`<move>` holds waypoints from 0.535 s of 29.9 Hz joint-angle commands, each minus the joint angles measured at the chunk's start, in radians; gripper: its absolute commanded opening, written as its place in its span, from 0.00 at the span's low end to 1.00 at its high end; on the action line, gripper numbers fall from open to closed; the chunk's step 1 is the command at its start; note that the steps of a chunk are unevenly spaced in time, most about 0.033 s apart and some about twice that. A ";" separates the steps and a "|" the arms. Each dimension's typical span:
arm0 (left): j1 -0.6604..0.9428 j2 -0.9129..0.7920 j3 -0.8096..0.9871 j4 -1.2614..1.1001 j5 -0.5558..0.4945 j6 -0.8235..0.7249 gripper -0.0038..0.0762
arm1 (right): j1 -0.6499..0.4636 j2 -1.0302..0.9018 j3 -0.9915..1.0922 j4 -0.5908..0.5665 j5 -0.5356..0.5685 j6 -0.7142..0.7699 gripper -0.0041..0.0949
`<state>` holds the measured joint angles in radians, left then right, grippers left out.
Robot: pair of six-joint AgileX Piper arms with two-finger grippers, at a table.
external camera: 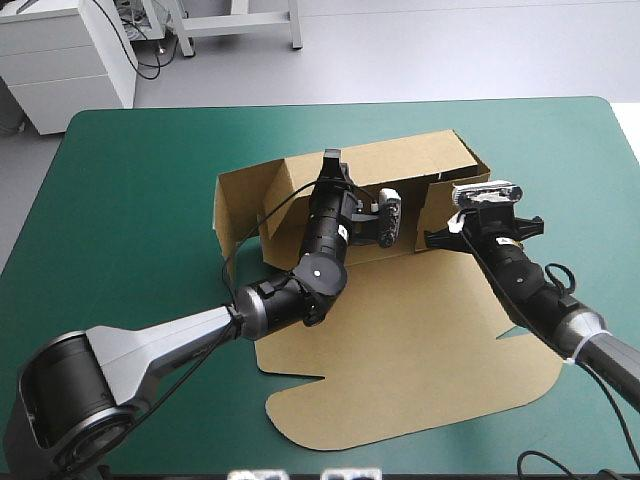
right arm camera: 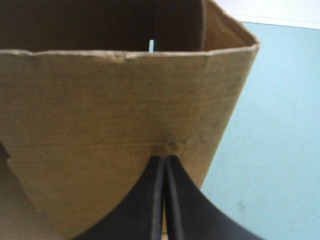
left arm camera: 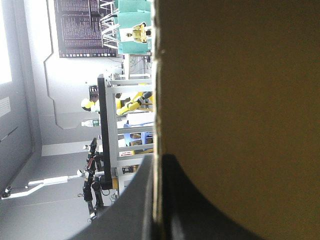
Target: Fold the box
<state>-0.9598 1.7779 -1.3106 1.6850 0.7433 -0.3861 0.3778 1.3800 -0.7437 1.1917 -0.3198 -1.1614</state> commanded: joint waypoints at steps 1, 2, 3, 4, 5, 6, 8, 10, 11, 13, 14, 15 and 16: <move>-0.002 -0.050 -0.033 0.126 0.037 -0.007 0.04 | -0.007 -0.027 -0.032 -0.006 0.004 -0.006 0.02; -0.002 -0.050 -0.033 0.126 0.037 -0.009 0.04 | -0.007 -0.027 -0.032 -0.004 0.011 -0.006 0.02; -0.002 -0.050 -0.033 0.126 0.037 -0.009 0.04 | -0.007 -0.027 -0.032 0.001 0.019 -0.006 0.02; -0.002 -0.050 -0.033 0.126 0.037 -0.009 0.04 | -0.007 -0.027 -0.032 0.007 0.028 -0.006 0.03; -0.002 -0.050 -0.033 0.126 0.037 -0.009 0.04 | -0.007 -0.027 -0.032 0.014 0.041 -0.006 0.04; -0.002 -0.050 -0.033 0.126 0.037 -0.011 0.04 | -0.007 -0.027 -0.032 0.020 0.058 -0.008 0.06; -0.002 -0.050 -0.033 0.126 0.037 -0.011 0.04 | -0.014 -0.027 -0.032 0.020 0.113 -0.008 0.14; -0.002 -0.050 -0.033 0.126 0.037 -0.011 0.04 | -0.031 -0.027 -0.032 0.020 0.185 -0.006 0.25; -0.002 -0.050 -0.033 0.126 0.037 -0.011 0.04 | -0.044 -0.027 -0.032 0.020 0.223 -0.007 0.33; -0.002 -0.050 -0.033 0.126 0.037 -0.011 0.04 | -0.070 -0.027 -0.032 0.022 0.281 -0.007 0.50; -0.002 -0.050 -0.033 0.126 0.037 -0.011 0.04 | -0.082 -0.027 -0.032 0.022 0.296 -0.007 0.56; -0.002 -0.050 -0.033 0.126 0.037 -0.011 0.04 | -0.093 -0.029 -0.032 0.022 0.312 -0.007 0.63; -0.002 -0.050 -0.033 0.126 0.037 -0.011 0.04 | -0.104 -0.029 -0.032 0.022 0.329 -0.007 0.68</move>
<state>-0.9598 1.7779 -1.3106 1.6850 0.7442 -0.3852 0.3047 1.3800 -0.7440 1.2202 -0.0259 -1.1614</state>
